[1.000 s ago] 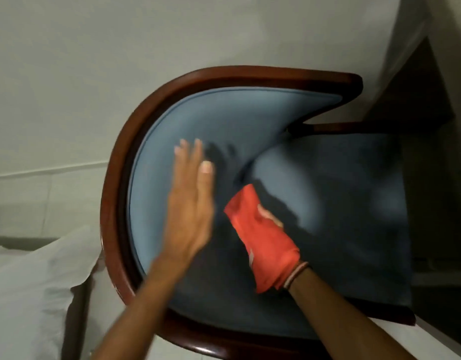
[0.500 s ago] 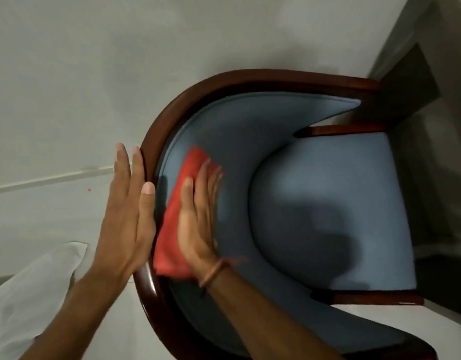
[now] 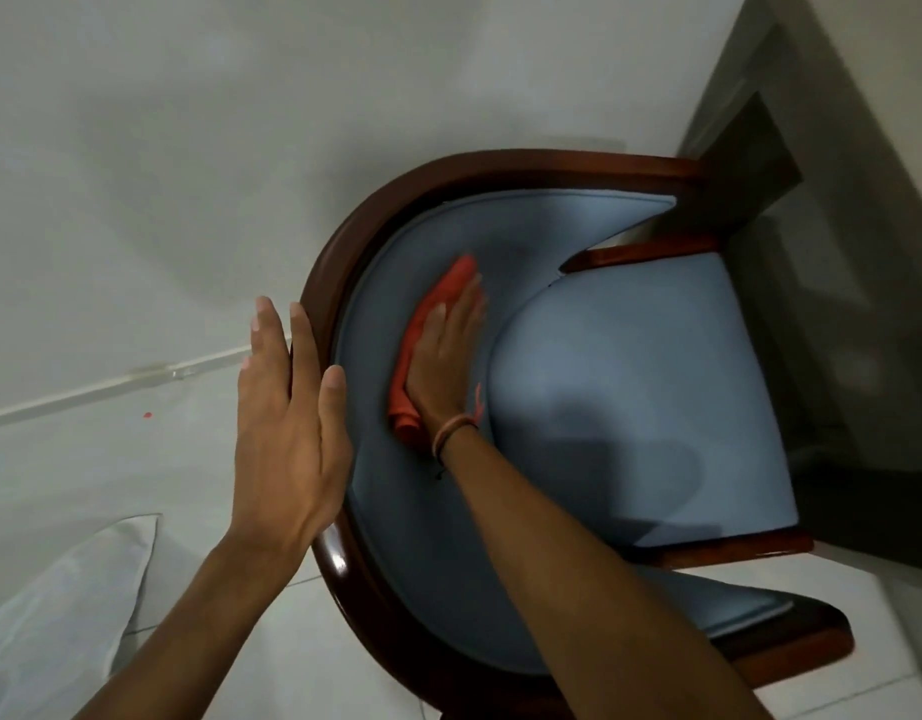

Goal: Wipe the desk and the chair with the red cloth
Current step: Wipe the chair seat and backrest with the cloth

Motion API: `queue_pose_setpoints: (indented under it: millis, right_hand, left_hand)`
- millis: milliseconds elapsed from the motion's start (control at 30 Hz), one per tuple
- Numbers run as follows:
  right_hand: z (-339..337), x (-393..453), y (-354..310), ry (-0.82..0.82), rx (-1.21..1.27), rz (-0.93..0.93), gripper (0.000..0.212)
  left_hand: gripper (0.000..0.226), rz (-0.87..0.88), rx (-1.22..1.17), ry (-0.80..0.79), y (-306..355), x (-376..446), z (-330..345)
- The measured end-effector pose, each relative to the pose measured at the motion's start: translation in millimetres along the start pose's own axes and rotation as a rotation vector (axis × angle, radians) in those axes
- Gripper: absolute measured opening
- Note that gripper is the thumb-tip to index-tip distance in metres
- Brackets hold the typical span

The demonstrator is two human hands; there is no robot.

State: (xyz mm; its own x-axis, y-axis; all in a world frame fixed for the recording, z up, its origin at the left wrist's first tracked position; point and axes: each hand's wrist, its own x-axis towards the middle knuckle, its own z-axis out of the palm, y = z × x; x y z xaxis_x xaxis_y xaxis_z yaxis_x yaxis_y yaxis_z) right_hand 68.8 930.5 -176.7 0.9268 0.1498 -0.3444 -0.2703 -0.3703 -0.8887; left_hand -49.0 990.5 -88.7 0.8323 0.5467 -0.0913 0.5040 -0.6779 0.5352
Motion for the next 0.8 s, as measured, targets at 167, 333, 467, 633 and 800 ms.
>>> queue_pose_setpoints:
  millis: [167,333,467,633,800]
  right_hand:
    - [-38.6,-54.9,56.2,-0.383,-0.177,0.226,0.058]
    - [-104.6,-90.8,104.1,-0.718,-0.661,0.294,0.057]
    - [-84.9,-86.8,84.1,-0.557,-0.513,0.406,0.063]
    - [-37.0,-33.9,13.3,-0.161,0.018,0.421,0.064]
    - [-15.6,-40.2,-13.5,-0.179,0.107,0.174,0.074]
  left_hand:
    - [0.064,0.004,0.039,0.001,2.3,0.7,0.2]
    - [0.064,0.005,0.047,0.018,5.8,-1.6,-0.6]
    - [0.063,0.009,0.041,0.037,4.6,-2.1,2.7]
    - [0.065,0.010,0.048,0.045,3.4,-1.0,3.6]
    - [0.063,0.008,0.033,0.028,4.3,-0.5,0.8]
